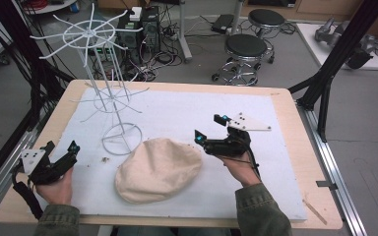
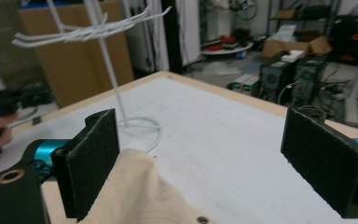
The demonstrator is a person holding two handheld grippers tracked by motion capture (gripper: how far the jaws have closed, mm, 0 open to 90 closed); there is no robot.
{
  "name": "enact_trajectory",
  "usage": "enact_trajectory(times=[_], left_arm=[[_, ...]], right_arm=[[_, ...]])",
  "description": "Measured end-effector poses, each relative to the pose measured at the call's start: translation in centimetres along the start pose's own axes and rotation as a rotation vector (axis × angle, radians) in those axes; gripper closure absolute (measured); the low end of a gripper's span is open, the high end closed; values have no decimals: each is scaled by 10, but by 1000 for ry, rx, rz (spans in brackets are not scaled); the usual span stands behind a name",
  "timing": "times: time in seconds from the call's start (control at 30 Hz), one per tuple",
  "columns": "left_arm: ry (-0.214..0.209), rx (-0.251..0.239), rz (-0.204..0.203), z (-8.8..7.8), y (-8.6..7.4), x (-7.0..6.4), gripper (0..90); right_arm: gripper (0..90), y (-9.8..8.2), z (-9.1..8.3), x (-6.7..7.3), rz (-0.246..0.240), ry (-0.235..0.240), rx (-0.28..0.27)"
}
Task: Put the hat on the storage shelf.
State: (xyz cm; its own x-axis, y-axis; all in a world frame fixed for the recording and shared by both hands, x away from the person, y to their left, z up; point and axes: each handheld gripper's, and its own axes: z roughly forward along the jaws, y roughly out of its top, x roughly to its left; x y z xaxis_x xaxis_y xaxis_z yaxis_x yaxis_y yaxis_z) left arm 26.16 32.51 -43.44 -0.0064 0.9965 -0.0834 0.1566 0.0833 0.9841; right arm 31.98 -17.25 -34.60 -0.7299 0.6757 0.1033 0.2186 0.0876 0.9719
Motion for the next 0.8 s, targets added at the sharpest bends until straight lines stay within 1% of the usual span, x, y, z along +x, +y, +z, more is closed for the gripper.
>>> enact_trajectory(times=[0.03,0.07,0.1,0.13,0.23,0.33,0.37,0.53,0.63,0.67,0.7,0.8], left_arm=[[0,0,0,0,0,0,262],[0,0,0,0,0,0,262],[0,0,0,0,0,0,262],[0,0,-1,0,0,0,262],[-1,0,-2,0,0,0,262],[-2,1,-2,0,0,0,262],[-2,1,-2,0,0,0,263],[-2,-1,-1,0,0,0,263],[-4,-1,-1,0,0,0,263],[-4,-1,-1,0,0,0,263],[-3,-2,-3,0,0,0,263],[-3,-1,-4,0,0,0,262]], right_arm=[[106,0,3,2,-8,10,16],[106,0,3,2,-8,10,16],[106,1,8,7,-26,24,29],[106,2,11,9,-30,34,33],[106,2,18,14,-32,58,44],[106,2,21,17,-31,71,57],[106,1,24,20,-31,89,69],[106,1,32,30,-44,149,99],[106,0,37,37,-63,191,124],[106,0,37,37,-63,191,124],[106,-1,40,42,-77,222,145],[106,-5,45,48,-99,259,178]])
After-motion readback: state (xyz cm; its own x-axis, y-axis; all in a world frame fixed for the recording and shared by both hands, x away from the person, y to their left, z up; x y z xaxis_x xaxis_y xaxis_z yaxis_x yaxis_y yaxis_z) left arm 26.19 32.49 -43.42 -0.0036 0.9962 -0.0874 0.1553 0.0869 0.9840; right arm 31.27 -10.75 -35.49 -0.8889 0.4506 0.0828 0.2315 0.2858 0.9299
